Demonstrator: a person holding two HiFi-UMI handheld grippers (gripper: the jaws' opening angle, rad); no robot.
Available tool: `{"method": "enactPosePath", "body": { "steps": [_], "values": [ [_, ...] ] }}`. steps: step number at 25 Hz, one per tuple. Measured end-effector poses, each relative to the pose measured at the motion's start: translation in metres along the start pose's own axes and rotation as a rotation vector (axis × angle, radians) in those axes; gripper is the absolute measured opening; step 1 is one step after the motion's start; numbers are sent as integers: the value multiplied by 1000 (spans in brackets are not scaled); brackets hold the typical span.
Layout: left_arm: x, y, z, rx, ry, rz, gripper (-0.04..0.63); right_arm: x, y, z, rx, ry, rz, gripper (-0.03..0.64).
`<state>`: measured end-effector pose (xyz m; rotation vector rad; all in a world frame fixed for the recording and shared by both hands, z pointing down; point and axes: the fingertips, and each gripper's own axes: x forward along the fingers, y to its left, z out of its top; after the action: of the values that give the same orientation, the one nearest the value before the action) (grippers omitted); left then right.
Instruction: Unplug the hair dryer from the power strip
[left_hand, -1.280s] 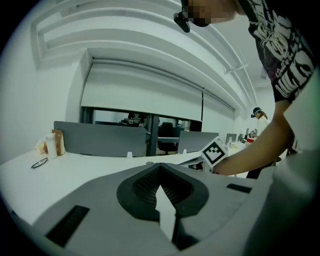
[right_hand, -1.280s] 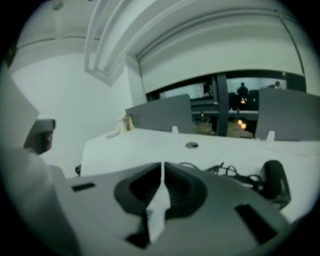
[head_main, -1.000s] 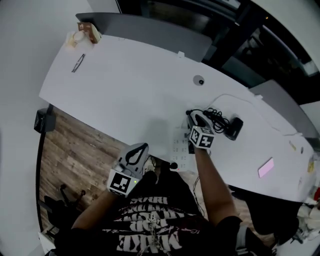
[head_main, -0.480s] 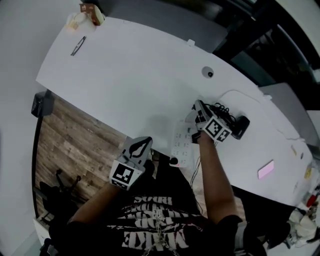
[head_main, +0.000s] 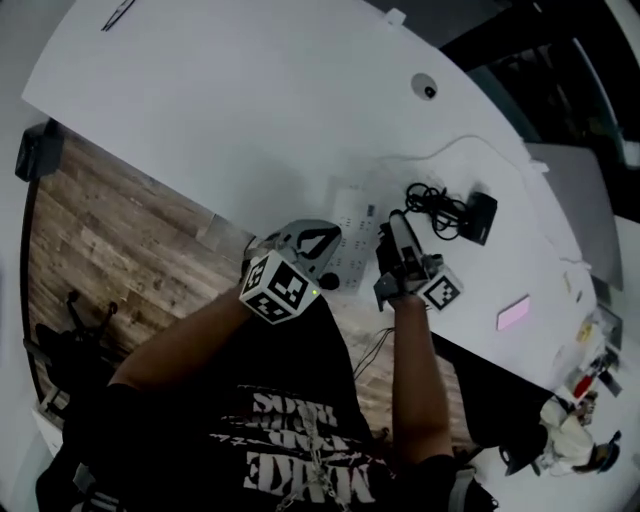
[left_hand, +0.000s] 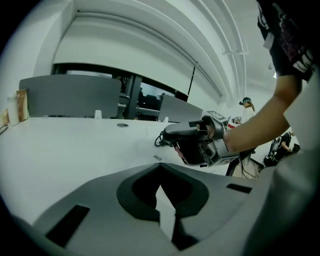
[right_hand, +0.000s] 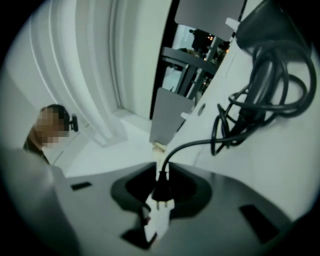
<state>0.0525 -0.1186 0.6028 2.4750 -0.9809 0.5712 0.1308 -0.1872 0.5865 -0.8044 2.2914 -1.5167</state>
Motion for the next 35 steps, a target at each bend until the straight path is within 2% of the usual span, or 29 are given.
{"method": "enactPosePath", "body": {
  "steps": [4, 8, 12, 16, 22, 31, 35],
  "values": [
    [29, -6, -11, 28, 43, -43, 21, 9, -3, -6, -118, 30, -39, 92],
    [38, -15, -18, 31, 61, -62, 21, 19, -6, -20, -265, 154, -127, 91],
    [44, -8, -20, 76, 69, -71, 21, 25, -10, -24, -347, 165, -155, 89],
    [37, -7, -23, 41, 85, -119, 21, 28, -7, -34, -371, 152, -134, 91],
    [47, -6, -15, 53, 50, -120, 21, 29, -7, -28, -501, 147, -141, 94],
    [54, 2, -7, 79, 65, -158, 21, 37, -6, -17, -647, 143, -127, 100],
    [54, 2, -7, 77, 79, -169, 21, 32, -3, -25, -803, 179, -113, 109]
  ]
}}
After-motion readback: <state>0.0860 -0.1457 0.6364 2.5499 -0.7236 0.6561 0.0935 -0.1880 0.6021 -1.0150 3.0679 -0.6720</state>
